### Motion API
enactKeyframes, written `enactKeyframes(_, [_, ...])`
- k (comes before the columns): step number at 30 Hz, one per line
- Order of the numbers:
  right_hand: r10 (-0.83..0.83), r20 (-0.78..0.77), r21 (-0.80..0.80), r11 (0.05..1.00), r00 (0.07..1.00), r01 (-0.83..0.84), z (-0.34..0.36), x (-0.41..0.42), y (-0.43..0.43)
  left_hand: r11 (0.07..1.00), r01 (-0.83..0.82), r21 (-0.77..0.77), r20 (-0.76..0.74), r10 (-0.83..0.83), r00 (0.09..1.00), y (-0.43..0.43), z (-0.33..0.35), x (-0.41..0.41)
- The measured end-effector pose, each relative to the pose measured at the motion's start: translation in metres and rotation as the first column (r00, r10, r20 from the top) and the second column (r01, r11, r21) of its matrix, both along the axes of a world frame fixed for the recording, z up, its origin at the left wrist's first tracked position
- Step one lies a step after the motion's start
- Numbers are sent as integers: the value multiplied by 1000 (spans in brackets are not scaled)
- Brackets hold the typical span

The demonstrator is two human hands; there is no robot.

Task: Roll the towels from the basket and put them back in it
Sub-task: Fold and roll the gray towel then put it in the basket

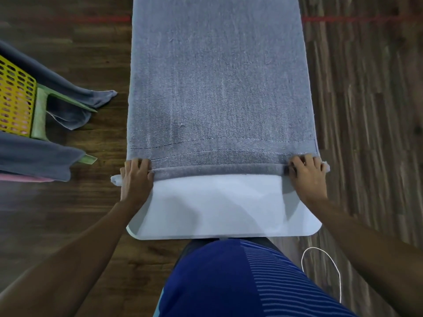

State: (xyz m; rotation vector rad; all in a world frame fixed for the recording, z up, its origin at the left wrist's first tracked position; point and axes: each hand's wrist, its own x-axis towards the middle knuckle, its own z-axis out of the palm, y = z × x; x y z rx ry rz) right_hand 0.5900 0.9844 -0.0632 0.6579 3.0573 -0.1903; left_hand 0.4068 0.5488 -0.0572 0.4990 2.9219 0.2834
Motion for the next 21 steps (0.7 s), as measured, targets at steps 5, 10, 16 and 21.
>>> enactKeyframes(5, [93, -69, -113, 988, 993, -101, -8, 11, -11, 985, 57, 164, -90, -43, 995, -3, -10, 21])
enactKeyframes(10, [111, -5, -73, 991, 994, -112, -13, 16, -11, 986, 159, 48, -175, -148, 973, -6, -10, 40])
enactKeyframes(16, [44, 75, -140, 990, 996, -33, 1, 0, -5, 989, 72, 130, -44, -67, 997, 3, 1, 18])
enactKeyframes(21, [107, 161, -263, 963, 981, -62, 15, -8, 3, 986, 112, 123, 64, -120, 991, 2, 6, 12])
